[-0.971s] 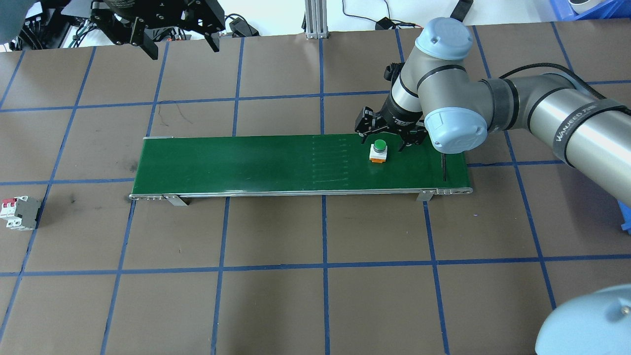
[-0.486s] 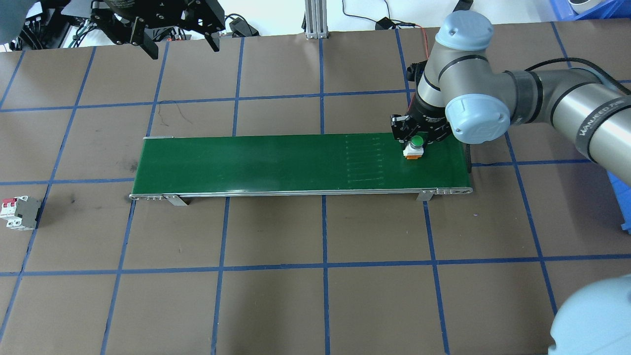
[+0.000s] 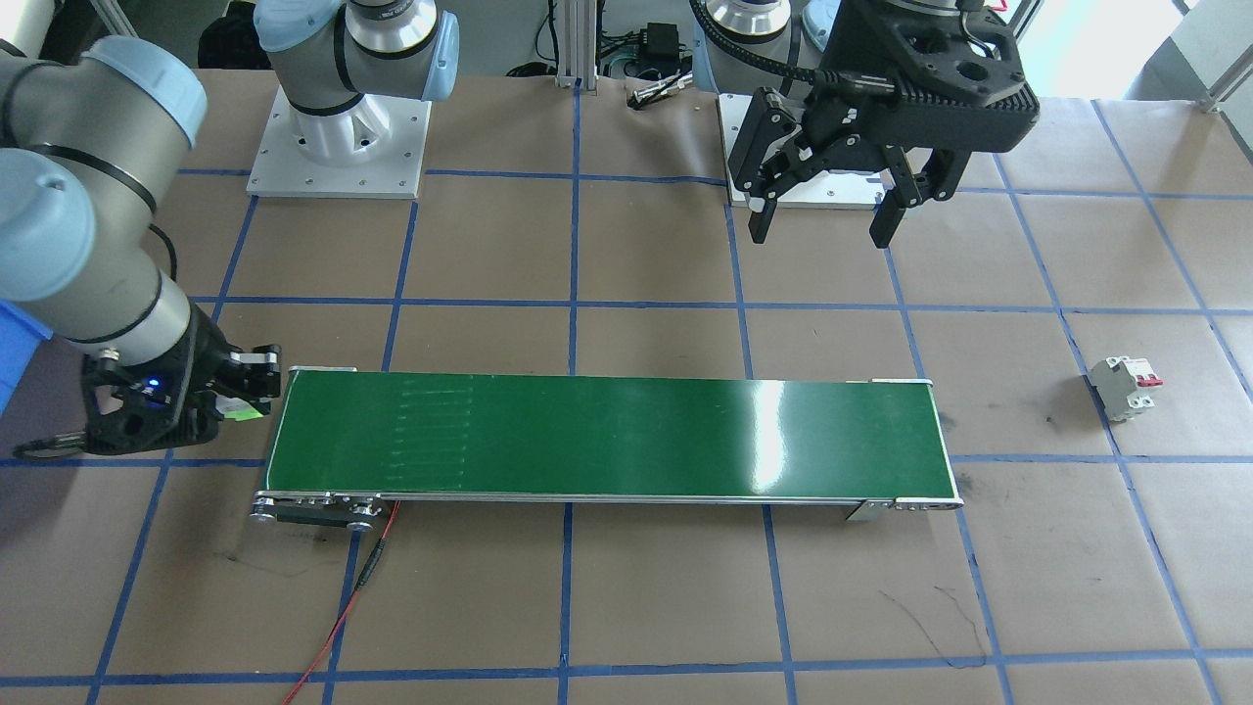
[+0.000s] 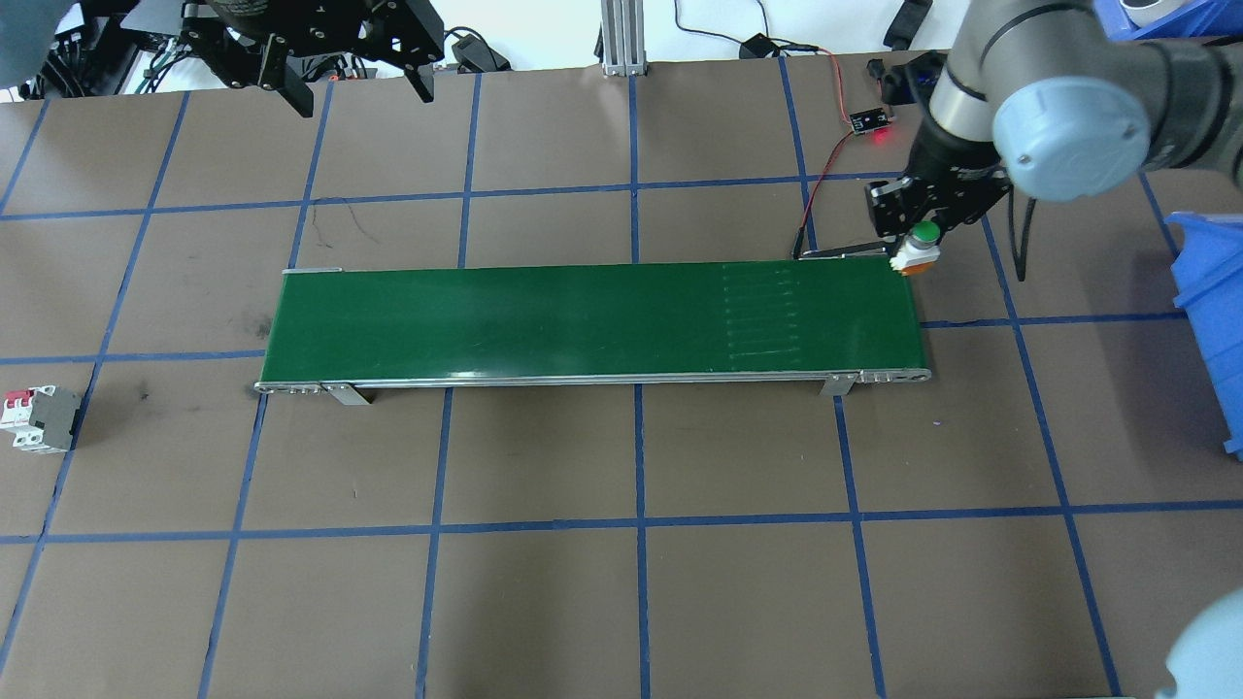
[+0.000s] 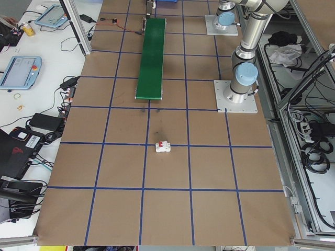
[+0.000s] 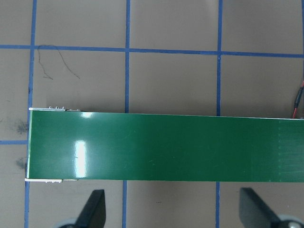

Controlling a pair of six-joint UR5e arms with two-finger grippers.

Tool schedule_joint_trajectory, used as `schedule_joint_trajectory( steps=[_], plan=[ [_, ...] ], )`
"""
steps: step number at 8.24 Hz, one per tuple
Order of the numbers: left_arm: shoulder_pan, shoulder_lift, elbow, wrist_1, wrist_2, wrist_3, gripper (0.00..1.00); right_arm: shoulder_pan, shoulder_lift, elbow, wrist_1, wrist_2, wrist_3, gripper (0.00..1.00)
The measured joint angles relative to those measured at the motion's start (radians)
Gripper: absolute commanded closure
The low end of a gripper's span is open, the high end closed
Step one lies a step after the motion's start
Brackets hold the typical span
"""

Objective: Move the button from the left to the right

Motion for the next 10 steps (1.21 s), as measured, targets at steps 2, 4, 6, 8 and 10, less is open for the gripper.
schedule_joint_trajectory(
  steps=[2,4,6,8,10],
  plan=[
    [0.000,0.000,0.000,0.000,0.000,0.000,0.00,-0.146,-0.044,-0.026,0.054,-0.068,-0.375,1.00],
    [0.000,0.000,0.000,0.000,0.000,0.000,0.00,-0.353,-0.057,-0.030,0.053,-0.079,-0.782,1.00],
    [0.000,0.002,-0.001,0.000,0.000,0.000,0.00,-0.550,-0.040,-0.030,-0.032,-0.074,-1.202,1.00],
    [0.000,0.002,0.000,0.000,0.001,0.000,0.00,-0.671,0.048,-0.030,-0.169,-0.047,-1.546,0.98],
    [0.000,0.002,0.000,0.001,0.001,0.000,0.00,-0.711,0.173,-0.026,-0.298,-0.040,-1.764,0.91]
  ],
)
